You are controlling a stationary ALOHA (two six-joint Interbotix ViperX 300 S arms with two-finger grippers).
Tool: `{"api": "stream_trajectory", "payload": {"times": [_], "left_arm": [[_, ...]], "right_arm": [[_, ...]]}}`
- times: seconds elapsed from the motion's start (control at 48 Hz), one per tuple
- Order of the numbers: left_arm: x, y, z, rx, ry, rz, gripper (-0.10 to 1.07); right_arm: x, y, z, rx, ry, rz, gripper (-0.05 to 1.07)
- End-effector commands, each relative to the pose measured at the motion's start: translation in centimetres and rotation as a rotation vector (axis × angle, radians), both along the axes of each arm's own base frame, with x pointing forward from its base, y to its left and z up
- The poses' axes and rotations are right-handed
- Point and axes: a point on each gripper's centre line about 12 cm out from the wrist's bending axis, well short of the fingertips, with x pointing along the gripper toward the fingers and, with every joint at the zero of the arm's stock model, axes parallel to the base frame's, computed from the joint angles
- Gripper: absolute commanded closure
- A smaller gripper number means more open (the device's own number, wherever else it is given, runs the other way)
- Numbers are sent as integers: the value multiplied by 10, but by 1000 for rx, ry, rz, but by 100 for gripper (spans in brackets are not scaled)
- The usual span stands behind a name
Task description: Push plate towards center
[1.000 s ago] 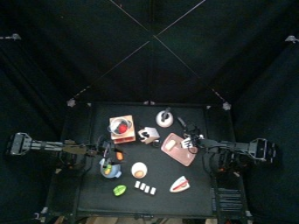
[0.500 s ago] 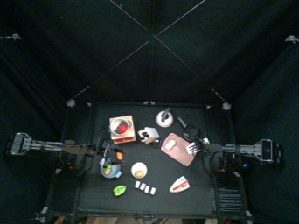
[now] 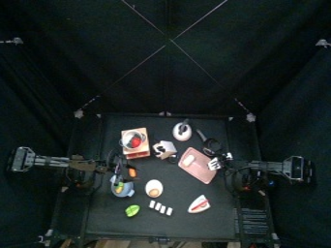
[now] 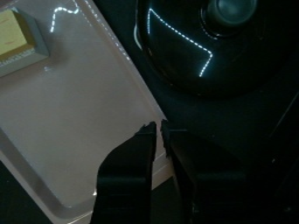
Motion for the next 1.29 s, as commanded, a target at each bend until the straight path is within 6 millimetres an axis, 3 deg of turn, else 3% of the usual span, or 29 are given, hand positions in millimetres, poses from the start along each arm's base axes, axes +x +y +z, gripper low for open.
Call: {"api": "stream_trajectory", "payload": {"times": [0.0, 0.271, 0.833, 1.271], "left_arm": [[2, -1, 4, 2, -15, -5, 10], [2, -1, 4, 1, -13, -4, 10], [1, -1, 3, 0, -11, -3, 10], [1, 0, 2, -1, -4, 0, 10]], "right_arm": [[1, -3, 4, -16, -15, -1, 42], [0, -3, 2, -13, -15, 1, 23], [-1, -3, -11, 0, -5, 22, 24], [7, 1, -30, 69, 16, 21, 40]]}}
